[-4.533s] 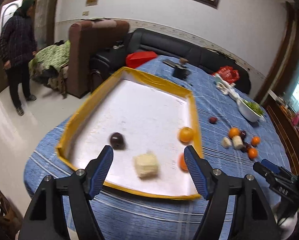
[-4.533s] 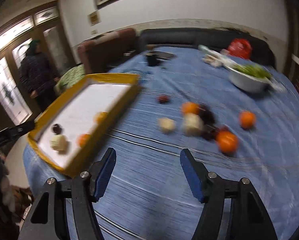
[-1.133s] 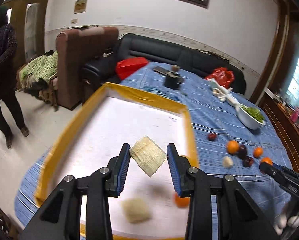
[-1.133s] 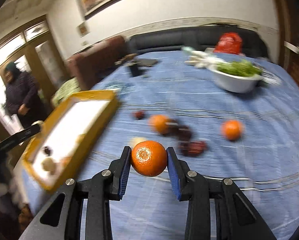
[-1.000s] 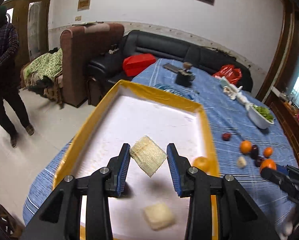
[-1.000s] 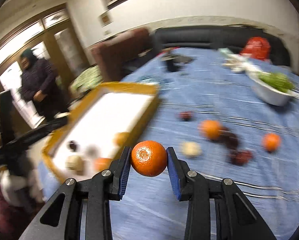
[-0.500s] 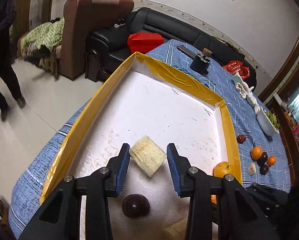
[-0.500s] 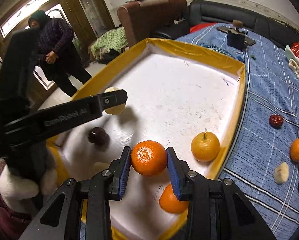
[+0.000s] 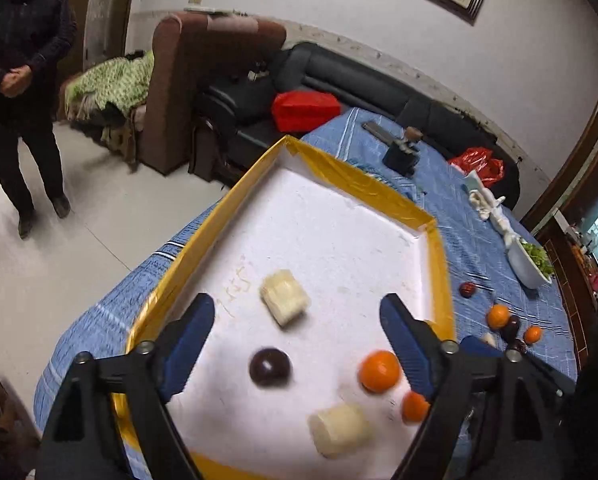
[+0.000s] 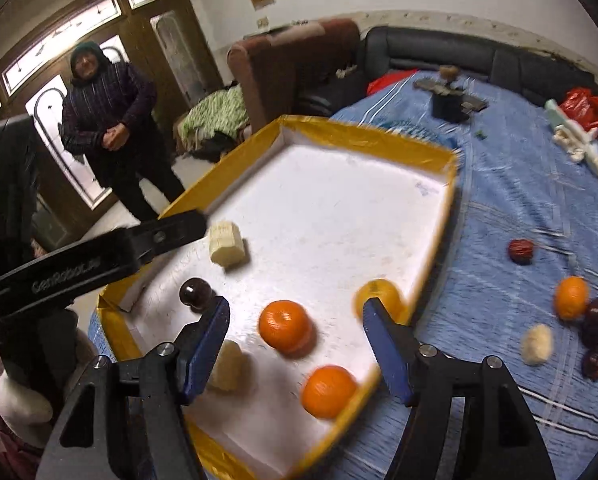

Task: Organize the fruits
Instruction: 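Carry the white chunk and orange into the yellow tray and open both grippers, then move both grippers back over the remaining fruit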

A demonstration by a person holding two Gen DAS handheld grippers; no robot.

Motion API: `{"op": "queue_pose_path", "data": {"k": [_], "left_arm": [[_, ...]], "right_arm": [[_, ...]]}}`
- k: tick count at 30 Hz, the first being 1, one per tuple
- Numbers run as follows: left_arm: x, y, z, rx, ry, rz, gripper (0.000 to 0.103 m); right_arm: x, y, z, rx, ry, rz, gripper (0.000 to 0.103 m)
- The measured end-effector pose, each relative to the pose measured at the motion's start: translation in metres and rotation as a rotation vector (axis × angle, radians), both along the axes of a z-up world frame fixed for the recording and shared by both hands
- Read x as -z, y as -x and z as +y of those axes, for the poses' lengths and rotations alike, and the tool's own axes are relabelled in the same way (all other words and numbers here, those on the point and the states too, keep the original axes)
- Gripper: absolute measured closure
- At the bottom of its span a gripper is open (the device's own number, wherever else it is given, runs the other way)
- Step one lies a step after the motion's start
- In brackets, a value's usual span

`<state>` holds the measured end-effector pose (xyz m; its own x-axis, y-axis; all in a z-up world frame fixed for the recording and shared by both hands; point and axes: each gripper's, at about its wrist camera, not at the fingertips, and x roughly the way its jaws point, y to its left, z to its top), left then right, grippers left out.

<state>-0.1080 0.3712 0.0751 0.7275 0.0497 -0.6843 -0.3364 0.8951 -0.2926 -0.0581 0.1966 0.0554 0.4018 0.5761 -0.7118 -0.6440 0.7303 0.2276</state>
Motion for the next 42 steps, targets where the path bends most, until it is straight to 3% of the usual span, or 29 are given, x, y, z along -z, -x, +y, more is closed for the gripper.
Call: {"op": "queue_pose_path", "data": {"k": [6,14,20,31,37,40,42], "left_arm": [[-0.017,0.024,-0.058,0.032,-0.103,-0.031,0.017],[-0.025,0.033,-0.138,0.095,-0.348,-0.024,0.017],[-0.028,0.037,-0.177,0.134,-0.437,-0.030,0.017],[-0.024,0.034,-0.216,0.205,-0.476,-0.021,0.017],[-0.017,0.033,-0.215,0.256,-0.406,-0.030,0.017],[-0.007,0.028,-0.217,0.303,-0.373,-0.002,0.027],[0.000,0.024,-0.219,0.314,-0.371,0.013,0.028]], "right_arm": [[-0.015,0.014,-0.057,0.100,-0.048,-0.046,0.029],[-0.001,0.021,-0.141,0.241,-0.071,0.006,0.029],[-0.001,0.028,-0.196,0.332,-0.099,0.005,0.028],[0.007,0.028,-0.250,0.412,-0.133,0.021,0.028],[0.011,0.025,-0.263,0.441,-0.124,0.027,0.028],[0.011,0.018,-0.269,0.462,-0.091,0.022,0.028],[0.011,0.012,-0.270,0.470,-0.060,0.018,0.028]]}}
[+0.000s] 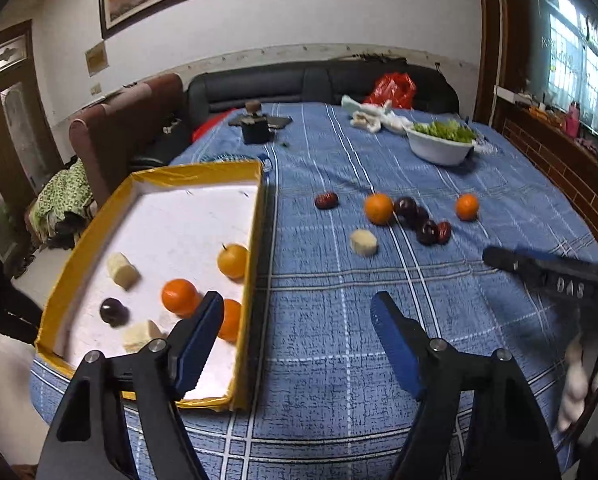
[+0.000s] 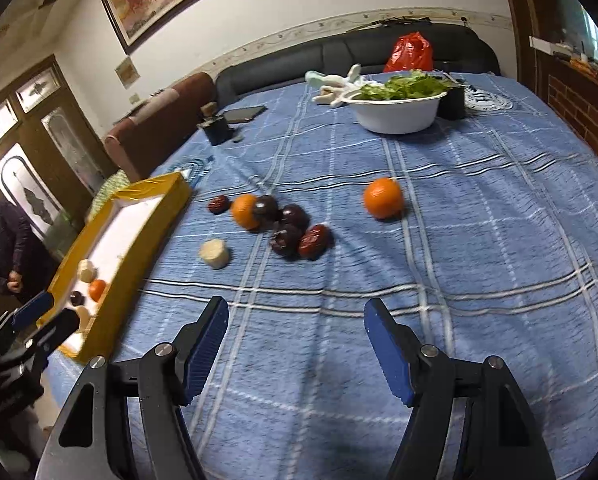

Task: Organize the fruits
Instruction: 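Move both grippers back over the remaining fruit, then grasp a round white root slice with the left gripper while the right gripper reaches toward the plums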

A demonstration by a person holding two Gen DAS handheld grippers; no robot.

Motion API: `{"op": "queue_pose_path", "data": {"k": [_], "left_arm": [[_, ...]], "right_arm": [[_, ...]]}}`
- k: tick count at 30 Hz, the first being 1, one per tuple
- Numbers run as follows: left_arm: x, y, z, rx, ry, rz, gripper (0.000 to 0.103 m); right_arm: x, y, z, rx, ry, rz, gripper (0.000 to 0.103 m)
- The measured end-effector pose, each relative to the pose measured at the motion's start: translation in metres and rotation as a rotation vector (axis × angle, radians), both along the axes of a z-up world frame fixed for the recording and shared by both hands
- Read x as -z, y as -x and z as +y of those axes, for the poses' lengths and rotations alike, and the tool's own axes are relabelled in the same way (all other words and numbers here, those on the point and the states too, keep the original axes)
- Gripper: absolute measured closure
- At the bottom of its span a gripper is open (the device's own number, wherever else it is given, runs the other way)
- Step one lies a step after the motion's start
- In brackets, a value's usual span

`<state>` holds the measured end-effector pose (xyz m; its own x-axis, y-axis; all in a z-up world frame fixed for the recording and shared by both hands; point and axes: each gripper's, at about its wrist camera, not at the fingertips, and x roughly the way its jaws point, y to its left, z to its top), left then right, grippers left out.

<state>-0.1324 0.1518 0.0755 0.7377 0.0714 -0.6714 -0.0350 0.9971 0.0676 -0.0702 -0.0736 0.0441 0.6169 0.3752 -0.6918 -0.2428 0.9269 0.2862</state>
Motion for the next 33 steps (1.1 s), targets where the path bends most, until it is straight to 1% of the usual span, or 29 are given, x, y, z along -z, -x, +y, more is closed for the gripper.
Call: {"op": "queue_pose_path", "data": {"k": [4,7,8,9,11,13,15,17,19,22,24,25,26,27,28,29,31,33], "left_arm": [[0.004,-0.003,0.001,0.021,0.052,0.010,0.028],[0.003,-0.005,0.002,0.029,0.064,0.002,0.031],[0.003,-0.008,0.002,0.039,0.068,0.004,0.036],[0.002,-0.010,0.002,0.047,0.070,0.008,0.044],[0.003,-0.018,0.003,0.059,0.074,0.030,0.052],[0.005,-0.025,0.003,0.067,0.089,0.046,0.052],[0.007,-0.032,0.003,0.075,0.101,0.058,0.052],[0.009,-0.038,0.001,0.084,0.106,0.070,0.052],[0.012,-0.043,-0.003,0.094,0.105,0.079,0.052],[0.017,-0.056,-0.010,0.100,0.079,0.088,0.051],[0.020,-0.067,-0.013,0.103,0.076,0.093,0.051],[0.022,-0.071,-0.015,0.104,0.081,0.098,0.051],[0.025,-0.078,-0.016,0.107,0.092,0.111,0.051],[0.027,-0.084,-0.017,0.110,0.104,0.120,0.051],[0.029,-0.090,-0.019,0.112,0.114,0.130,0.051],[0.033,-0.098,-0.022,0.116,0.116,0.144,0.052],[0.039,-0.108,-0.028,0.127,0.101,0.157,0.052],[0.046,-0.118,-0.035,0.143,0.083,0.164,0.052]], "right_arm": [[0.004,-0.020,0.005,-0.001,0.062,0.017,0.028],[0.009,-0.035,0.012,-0.002,0.079,0.027,0.028],[0.011,-0.041,0.014,-0.003,0.083,0.029,0.029],[0.013,-0.047,0.017,-0.002,0.088,0.031,0.031],[0.013,-0.058,0.022,-0.010,0.077,0.030,0.046],[0.011,-0.066,0.031,-0.034,0.067,0.017,0.046],[0.011,-0.072,0.040,-0.067,0.078,0.006,0.046],[0.017,-0.079,0.052,-0.100,0.114,0.009,0.046],[0.019,-0.081,0.060,-0.101,0.173,-0.023,0.046],[0.021,-0.082,0.066,-0.110,0.210,-0.043,0.046],[0.022,-0.082,0.067,-0.104,0.242,-0.051,0.047],[0.023,-0.083,0.066,-0.099,0.245,-0.050,0.050],[0.023,-0.083,0.064,-0.092,0.250,-0.050,0.060],[0.022,-0.083,0.063,-0.090,0.259,-0.053,0.061],[0.021,-0.084,0.062,-0.096,0.254,-0.051,0.065],[0.020,-0.083,0.059,-0.094,0.239,-0.046,0.071],[0.017,-0.084,0.052,-0.092,0.198,-0.033,0.076],[0.014,-0.084,0.043,-0.089,0.142,-0.020,0.077]]}}
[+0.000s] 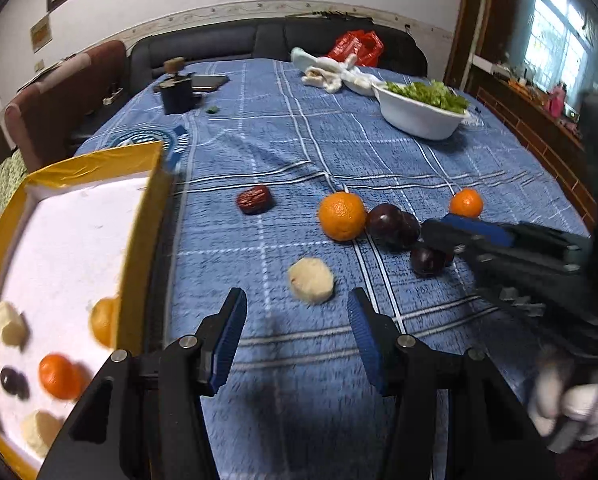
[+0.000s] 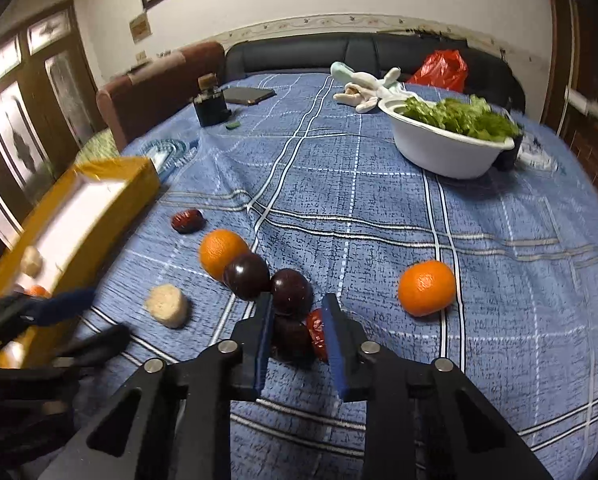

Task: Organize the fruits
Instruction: 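Grasp a round white root slice with the left gripper while the right gripper reaches toward the plums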

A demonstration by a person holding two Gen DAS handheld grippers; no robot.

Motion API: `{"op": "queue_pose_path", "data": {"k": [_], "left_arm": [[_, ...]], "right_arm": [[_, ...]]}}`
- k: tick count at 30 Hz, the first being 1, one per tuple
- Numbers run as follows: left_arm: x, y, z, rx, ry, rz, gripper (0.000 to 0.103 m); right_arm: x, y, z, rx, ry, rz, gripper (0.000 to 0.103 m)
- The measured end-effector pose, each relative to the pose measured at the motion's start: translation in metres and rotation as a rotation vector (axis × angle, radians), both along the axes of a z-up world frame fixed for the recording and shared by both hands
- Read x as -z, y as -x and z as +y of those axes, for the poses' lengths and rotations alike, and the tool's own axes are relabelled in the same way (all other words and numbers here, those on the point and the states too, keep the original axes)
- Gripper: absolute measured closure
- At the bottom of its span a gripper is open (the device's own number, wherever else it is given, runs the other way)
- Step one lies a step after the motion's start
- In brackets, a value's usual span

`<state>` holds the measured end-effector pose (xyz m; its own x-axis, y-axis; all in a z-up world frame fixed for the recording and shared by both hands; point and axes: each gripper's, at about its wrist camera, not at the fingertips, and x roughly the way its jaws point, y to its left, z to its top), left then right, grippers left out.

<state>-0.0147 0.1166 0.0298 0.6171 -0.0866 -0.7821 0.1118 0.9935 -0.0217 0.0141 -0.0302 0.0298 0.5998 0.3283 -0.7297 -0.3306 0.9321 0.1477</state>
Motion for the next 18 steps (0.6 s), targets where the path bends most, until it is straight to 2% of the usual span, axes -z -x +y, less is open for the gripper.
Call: {"op": "queue_pose_path", "data": {"k": [3,6,7,8,11,14,18], "left_arm": [[0.011,-0.015,-0.007,0.016,-0.014,0.020,0.051],[0.020,-0.027,-0.010,0.028,-0.021,0.031,0.053],[0.023,-0.029,-0.012,0.030,-0.030,0.039,0.058],[0.023,-0.028,-0.012,0.026,-0.051,0.019,0.075],[0.022,-0.024,-0.012,0.030,-0.035,0.015,0.075],[0.019,-0.017,-0.008,0.015,-0.016,0.003,0.075],[0.004,0.002,0.002,-0.010,0.013,-0.040,0.075]], "right_arm": [[-0.003,-0.001,-0.013,0.017,-0.045,0.007,0.077],[-0.001,-0.007,-0.026,0.022,-0.130,0.052,0.077],[-0.001,-0.008,-0.029,0.023,-0.154,0.062,0.077],[-0.001,-0.010,-0.034,0.021,-0.194,0.076,0.077],[0.000,-0.013,-0.042,0.019,-0.273,0.095,0.074],[0.001,-0.012,-0.038,0.009,-0.280,0.092,0.064],[-0.001,-0.007,-0.021,-0.054,-0.276,0.077,0.062]]}}
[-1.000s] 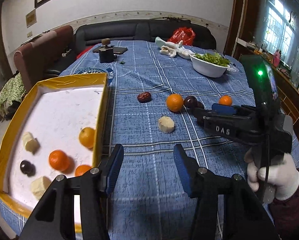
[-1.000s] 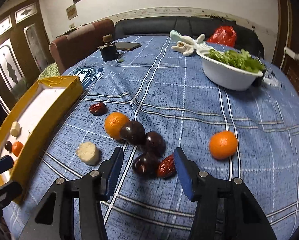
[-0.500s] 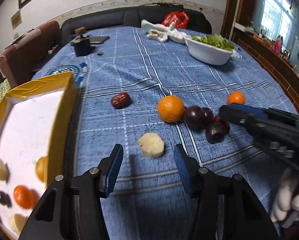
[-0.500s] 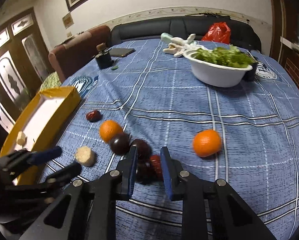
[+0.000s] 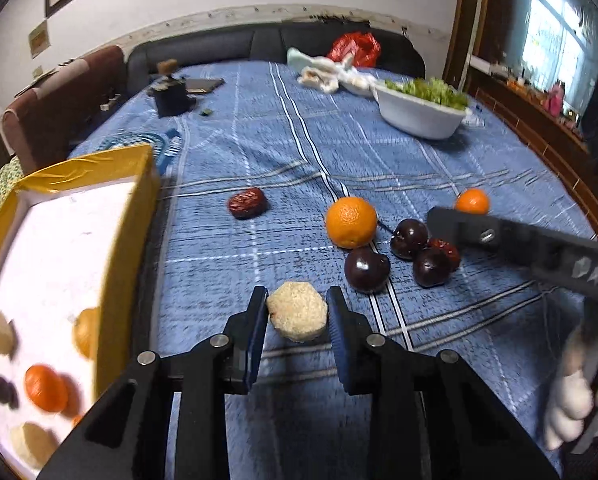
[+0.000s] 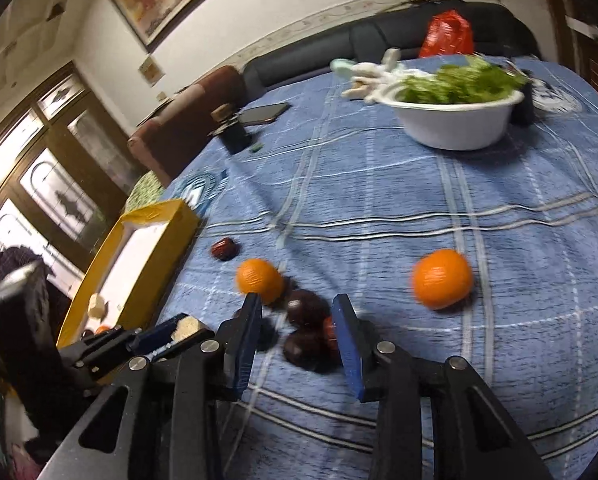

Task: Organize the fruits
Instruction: 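Grasp a round white root slice with the left gripper while the right gripper reaches toward the plums, then carry the white slice and a dark plum into the yellow tray, opening both grippers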

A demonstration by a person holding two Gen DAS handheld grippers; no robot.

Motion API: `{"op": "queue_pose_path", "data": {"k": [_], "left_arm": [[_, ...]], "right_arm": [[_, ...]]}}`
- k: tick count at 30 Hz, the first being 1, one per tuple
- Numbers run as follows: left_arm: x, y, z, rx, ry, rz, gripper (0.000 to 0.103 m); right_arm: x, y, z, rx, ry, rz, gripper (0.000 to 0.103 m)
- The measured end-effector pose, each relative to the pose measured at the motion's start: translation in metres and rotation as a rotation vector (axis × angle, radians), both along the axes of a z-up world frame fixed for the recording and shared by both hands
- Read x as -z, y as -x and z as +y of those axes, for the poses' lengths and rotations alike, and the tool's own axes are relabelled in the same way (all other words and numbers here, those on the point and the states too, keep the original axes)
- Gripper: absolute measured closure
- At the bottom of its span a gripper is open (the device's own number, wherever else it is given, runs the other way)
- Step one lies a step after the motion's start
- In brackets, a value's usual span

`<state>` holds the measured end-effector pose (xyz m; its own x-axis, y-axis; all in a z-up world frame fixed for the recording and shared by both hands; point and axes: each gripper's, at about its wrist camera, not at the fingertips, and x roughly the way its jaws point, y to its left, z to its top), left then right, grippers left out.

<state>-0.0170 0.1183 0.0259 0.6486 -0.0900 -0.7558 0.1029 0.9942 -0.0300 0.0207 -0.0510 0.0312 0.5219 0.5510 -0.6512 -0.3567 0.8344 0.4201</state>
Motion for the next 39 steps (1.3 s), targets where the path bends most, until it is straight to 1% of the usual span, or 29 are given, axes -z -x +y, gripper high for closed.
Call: {"op": "queue_pose_path", "data": {"k": [3,6,7,9,10,13,15,16,17,19,20,22,25,28,30,34,36,39], "left_arm": [[-0.010,0.019,0.011,-0.021,0.040,-0.021,0.074],[-0.018,0.036,0.025,-0.054,0.082,-0.039,0.074],[-0.020,0.040,0.030,-0.067,0.095,-0.040,0.074],[-0.021,0.044,0.038,-0.089,0.100,-0.038,0.074],[-0.022,0.047,0.041,-0.094,0.104,-0.041,0.074],[-0.026,0.056,0.046,-0.109,0.083,-0.061,0.074],[-0.028,0.064,0.050,-0.122,0.063,-0.074,0.074],[-0.029,0.066,0.053,-0.126,0.063,-0.075,0.074],[-0.031,0.069,0.058,-0.133,0.066,-0.077,0.074],[-0.033,0.077,0.070,-0.148,0.080,-0.086,0.074],[-0.034,0.079,0.074,-0.155,0.083,-0.089,0.074],[-0.036,0.084,0.090,-0.180,0.102,-0.093,0.074],[-0.044,0.096,0.121,-0.243,0.135,-0.117,0.074],[-0.050,0.107,0.155,-0.315,0.147,-0.145,0.074],[-0.051,0.112,0.175,-0.360,0.148,-0.150,0.074],[-0.044,0.122,0.206,-0.430,0.157,-0.144,0.074],[-0.041,0.124,0.218,-0.456,0.159,-0.138,0.074],[-0.033,0.124,0.234,-0.488,0.168,-0.113,0.074]], "right_arm": [[0.001,0.005,0.019,-0.064,0.012,-0.013,0.062],[0.000,0.013,0.034,-0.099,0.063,-0.049,0.062],[0.001,0.015,0.042,-0.108,0.094,-0.062,0.061],[0.003,0.014,0.055,-0.096,0.166,-0.077,0.055],[0.004,0.014,0.058,-0.096,0.187,-0.079,0.051],[0.013,0.010,0.075,-0.093,0.279,-0.073,0.051],[0.015,0.009,0.082,-0.080,0.322,-0.087,0.051],[0.015,0.009,0.084,-0.076,0.338,-0.088,0.056],[0.015,0.010,0.087,-0.076,0.358,-0.089,0.070],[0.015,0.015,0.093,-0.068,0.409,-0.106,0.072],[0.015,0.018,0.095,-0.073,0.415,-0.107,0.072],[0.013,0.022,0.093,-0.077,0.396,-0.100,0.072],[0.005,0.032,0.091,-0.073,0.370,-0.100,0.072],[-0.009,0.041,0.090,-0.092,0.286,-0.084,0.072],[-0.020,0.048,0.096,-0.127,0.206,-0.071,0.072],[-0.033,0.063,0.125,-0.198,0.128,-0.062,0.072],[-0.036,0.071,0.146,-0.245,0.107,-0.057,0.071],[-0.036,0.082,0.175,-0.302,0.104,-0.060,0.071]]}}
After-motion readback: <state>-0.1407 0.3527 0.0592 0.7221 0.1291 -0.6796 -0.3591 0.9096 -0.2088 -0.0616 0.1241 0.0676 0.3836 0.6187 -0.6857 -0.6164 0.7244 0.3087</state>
